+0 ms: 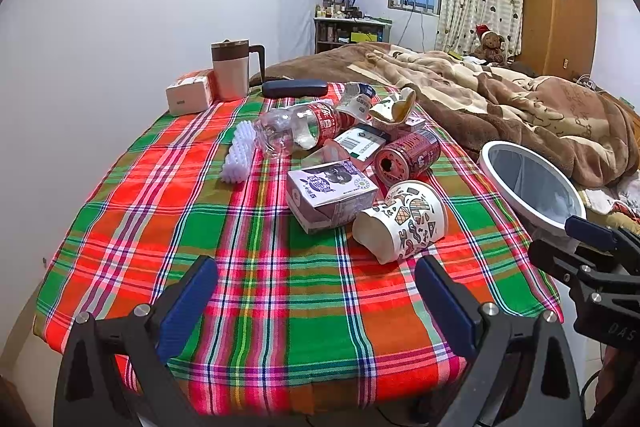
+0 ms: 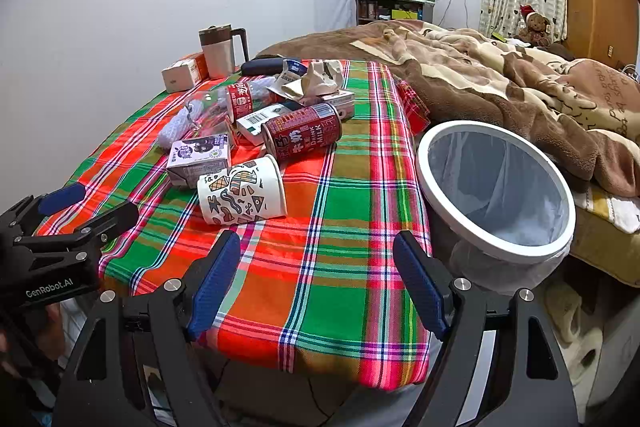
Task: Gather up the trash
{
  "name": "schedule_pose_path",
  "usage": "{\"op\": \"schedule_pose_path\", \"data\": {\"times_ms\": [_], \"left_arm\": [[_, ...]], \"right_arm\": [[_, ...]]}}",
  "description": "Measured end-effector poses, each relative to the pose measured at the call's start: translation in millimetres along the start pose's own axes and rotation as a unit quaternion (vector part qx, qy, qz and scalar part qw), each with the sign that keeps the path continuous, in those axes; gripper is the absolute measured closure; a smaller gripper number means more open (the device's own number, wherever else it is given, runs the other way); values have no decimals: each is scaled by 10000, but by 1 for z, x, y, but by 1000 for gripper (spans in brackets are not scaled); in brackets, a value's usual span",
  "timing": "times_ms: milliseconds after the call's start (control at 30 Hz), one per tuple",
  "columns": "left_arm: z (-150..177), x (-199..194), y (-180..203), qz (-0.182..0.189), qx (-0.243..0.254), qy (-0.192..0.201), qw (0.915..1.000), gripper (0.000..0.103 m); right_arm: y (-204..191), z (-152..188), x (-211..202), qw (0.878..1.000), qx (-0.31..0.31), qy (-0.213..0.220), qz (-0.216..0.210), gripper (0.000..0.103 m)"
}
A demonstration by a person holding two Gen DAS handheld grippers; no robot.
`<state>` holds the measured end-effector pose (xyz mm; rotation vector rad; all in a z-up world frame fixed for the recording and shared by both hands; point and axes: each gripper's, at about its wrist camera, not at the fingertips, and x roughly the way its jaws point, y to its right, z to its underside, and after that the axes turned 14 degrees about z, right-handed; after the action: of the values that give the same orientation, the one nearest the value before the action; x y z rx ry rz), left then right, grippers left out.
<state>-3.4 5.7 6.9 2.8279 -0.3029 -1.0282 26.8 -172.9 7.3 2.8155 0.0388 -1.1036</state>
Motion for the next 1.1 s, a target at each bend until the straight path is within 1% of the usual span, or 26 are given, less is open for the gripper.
{"op": "schedule_pose_path", "data": {"times_ms": [1100], "left_arm": [[-2, 0, -4, -39, 6, 23, 10000, 3]], "right_arm": [[-2, 0, 1, 10000, 0, -22, 2, 23]]}}
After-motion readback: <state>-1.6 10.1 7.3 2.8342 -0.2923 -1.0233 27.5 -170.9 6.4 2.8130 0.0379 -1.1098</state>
